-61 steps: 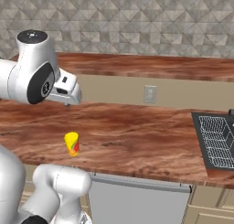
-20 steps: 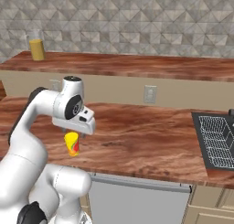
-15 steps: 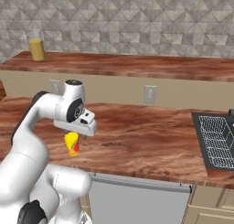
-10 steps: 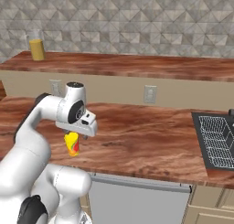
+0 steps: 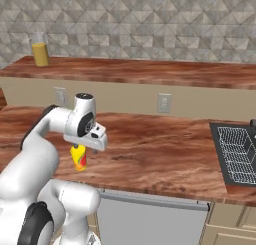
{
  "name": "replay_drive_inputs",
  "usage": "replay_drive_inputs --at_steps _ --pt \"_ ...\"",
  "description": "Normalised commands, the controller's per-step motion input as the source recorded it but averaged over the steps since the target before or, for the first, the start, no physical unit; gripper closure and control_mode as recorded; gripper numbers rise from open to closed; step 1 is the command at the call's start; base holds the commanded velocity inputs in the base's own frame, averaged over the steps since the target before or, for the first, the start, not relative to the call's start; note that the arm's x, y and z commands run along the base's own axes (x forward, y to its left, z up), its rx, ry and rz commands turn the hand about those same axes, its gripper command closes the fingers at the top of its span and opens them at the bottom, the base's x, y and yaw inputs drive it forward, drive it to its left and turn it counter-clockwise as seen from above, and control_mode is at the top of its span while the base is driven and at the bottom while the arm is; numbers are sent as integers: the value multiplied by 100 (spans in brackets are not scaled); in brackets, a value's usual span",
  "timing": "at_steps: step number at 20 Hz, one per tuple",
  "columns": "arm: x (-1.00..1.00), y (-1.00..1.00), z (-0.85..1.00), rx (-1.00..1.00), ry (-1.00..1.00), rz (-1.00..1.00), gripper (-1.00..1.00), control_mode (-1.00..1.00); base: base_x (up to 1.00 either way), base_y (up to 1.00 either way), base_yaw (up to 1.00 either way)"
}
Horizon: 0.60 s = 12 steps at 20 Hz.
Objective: Place the pitcher and cup on the dining counter for serving.
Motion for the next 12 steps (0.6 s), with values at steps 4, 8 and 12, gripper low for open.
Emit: replay_drive_inputs --at_steps 4,8,12 --pt "4 5 -29 0 0 0 -100 -100 0 0 0" --pt "8 8 -27 0 0 0 -100 -100 0 0 0" --pt "14 7 -26 -1 0 0 -100 -100 0 0 0"
